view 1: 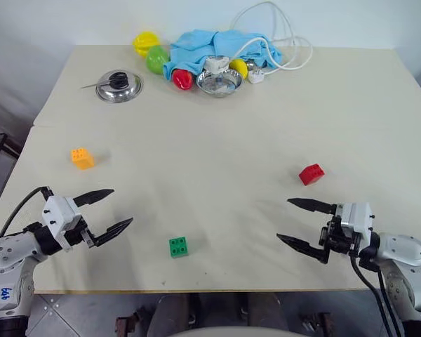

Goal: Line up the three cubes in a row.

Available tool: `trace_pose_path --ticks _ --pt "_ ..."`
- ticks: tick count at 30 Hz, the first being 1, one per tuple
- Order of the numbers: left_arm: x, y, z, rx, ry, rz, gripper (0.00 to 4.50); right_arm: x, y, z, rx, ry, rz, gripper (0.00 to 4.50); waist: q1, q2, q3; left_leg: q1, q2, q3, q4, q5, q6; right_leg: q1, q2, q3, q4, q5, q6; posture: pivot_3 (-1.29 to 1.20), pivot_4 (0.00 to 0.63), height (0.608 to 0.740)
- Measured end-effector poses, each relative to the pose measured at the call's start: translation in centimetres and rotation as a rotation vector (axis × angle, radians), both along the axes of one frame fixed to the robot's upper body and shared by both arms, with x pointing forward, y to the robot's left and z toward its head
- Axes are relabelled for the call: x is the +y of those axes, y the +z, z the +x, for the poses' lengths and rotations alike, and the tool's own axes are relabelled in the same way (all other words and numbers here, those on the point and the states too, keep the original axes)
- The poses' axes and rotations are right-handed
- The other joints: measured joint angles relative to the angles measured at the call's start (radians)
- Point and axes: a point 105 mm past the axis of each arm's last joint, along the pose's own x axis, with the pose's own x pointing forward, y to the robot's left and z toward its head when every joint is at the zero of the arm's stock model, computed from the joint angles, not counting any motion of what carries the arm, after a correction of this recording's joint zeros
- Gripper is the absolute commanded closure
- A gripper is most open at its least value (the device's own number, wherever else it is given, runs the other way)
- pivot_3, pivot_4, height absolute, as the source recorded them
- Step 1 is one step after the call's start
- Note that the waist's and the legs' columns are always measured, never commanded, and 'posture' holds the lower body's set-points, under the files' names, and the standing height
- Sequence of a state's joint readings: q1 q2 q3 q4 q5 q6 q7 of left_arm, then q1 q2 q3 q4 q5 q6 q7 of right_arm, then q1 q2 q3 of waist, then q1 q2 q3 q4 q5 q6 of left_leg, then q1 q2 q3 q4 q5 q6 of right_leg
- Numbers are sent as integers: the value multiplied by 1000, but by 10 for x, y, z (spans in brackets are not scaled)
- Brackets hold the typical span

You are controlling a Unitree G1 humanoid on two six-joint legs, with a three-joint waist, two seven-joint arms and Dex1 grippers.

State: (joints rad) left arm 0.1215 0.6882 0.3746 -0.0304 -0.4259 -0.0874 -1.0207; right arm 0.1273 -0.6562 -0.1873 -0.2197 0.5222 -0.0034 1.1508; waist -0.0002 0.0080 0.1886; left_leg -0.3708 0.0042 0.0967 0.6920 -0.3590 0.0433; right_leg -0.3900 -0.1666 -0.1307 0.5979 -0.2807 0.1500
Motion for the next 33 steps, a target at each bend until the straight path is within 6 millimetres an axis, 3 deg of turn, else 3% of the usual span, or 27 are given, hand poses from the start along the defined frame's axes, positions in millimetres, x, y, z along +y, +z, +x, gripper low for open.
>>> trace_pose_path --ticks 4,7,10,12,18,22,27,33 --pt "-2 0 0 36 -9 -49 39 -5 1 0 -6 -26 -1 0 2 0 0 0 0 0 0 0 0 0 0 0 0 0 0 0 150 740" --pt "-13 14 3 73 -52 -190 39 -24 5 -2 -19 -140 3 0 10 0 0 -1 0 -1 1 0 0 0 0 0 1 0 0 0 150 740" --pt "-40 29 5 81 -165 -238 39 -54 14 -5 -47 -349 53 0 19 0 -1 0 -1 -1 1 0 0 1 0 1 1 0 0 0 150 740" --pt "-70 33 6 66 -287 -245 39 -79 15 -12 -60 -528 104 0 29 1 -1 0 -1 -1 1 0 0 1 0 1 2 0 0 0 150 740" --pt "-107 38 15 38 -440 -231 39 -110 3 -24 -48 -811 198 0 14 1 -2 1 -3 3 1 0 -1 0 3 4 3 0 0 0 150 740" --pt "-113 33 26 44 -439 -222 39 -90 2 -11 21 -758 200 0 -8 3 -3 3 2 7 1 0 -1 -2 3 8 5 0 0 0 150 740" --pt "-115 31 31 36 -437 -219 39 -65 32 27 47 -706 142 0 -8 3 -3 2 4 7 5 0 -1 -3 3 8 7 0 0 0 150 740" --pt "-117 28 30 40 -437 -216 39 -48 36 69 148 -754 109 0 6 3 -3 -1 3 4 6 0 0 -4 2 6 7 0 -1 0 150 740"
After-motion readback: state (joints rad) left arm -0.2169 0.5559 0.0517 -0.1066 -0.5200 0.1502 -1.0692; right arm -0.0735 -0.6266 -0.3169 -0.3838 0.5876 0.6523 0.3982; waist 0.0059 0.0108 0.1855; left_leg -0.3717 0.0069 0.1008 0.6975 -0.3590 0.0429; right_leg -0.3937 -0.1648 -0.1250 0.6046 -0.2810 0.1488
